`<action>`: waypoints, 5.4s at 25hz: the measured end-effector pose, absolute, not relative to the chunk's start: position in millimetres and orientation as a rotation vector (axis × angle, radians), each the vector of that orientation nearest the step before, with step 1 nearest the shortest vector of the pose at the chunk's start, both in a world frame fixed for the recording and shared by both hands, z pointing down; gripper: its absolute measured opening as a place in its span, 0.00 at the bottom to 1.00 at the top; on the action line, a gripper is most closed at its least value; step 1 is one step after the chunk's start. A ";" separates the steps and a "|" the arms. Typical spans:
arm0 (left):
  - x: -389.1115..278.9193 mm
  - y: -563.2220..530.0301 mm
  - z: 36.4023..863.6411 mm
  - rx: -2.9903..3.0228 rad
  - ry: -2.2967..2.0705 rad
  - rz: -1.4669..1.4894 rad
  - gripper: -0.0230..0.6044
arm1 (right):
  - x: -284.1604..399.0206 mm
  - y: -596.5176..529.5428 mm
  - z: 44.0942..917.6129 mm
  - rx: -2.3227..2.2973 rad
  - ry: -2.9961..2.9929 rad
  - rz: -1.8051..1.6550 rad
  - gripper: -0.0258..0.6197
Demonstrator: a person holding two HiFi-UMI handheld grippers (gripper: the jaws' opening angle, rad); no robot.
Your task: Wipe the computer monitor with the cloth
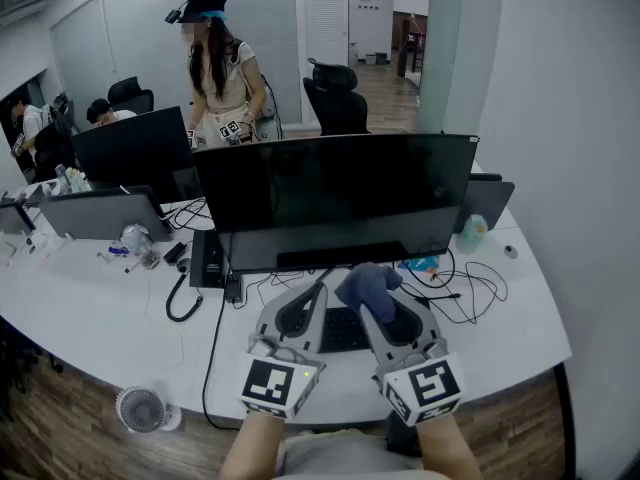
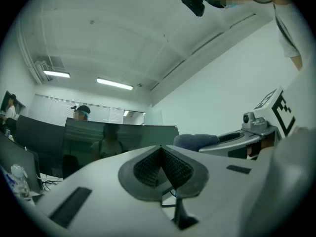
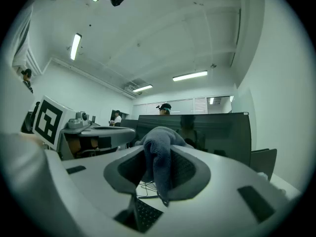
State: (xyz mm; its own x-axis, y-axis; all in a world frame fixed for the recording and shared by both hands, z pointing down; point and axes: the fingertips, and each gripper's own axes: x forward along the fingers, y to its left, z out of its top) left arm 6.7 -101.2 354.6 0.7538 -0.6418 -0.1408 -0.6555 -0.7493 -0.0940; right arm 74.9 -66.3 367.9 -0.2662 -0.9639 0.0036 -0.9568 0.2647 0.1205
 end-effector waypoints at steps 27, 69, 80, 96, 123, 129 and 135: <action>-1.3 -132.0 330.5 -2.845 1.128 0.025 0.05 | 67.9 -93.5 342.7 1.652 -2.569 -0.205 0.23; -137.6 -271.6 244.5 -2.699 1.320 0.210 0.05 | -86.5 -270.6 225.9 1.460 -2.633 -0.544 0.23; -165.1 -311.1 252.3 -2.712 1.414 0.276 0.05 | -121.4 -332.4 219.2 1.403 -2.591 -0.503 0.23; -186.9 -343.0 273.0 -2.740 1.416 0.226 0.05 | -144.8 -383.8 239.7 1.418 -2.391 -0.477 0.23; -142.8 -334.9 268.0 -2.769 1.334 0.204 0.05 | -117.0 -383.4 242.4 1.337 -2.266 -0.487 0.23; -128.0 -330.5 264.7 -2.753 1.352 0.192 0.05 | -102.0 -381.5 243.4 1.332 -2.277 -0.488 0.23; -117.7 -325.7 263.9 -2.745 1.378 0.188 0.05 | -92.1 -378.9 242.6 1.304 -2.289 -0.497 0.23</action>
State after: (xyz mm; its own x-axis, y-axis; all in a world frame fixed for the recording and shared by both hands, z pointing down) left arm -117.7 -325.7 263.9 0.5919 -0.7941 -0.1378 -0.8020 -0.5973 -0.0030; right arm -92.1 -378.9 242.6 -0.4470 -0.8698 0.2088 -0.7049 0.4863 0.5163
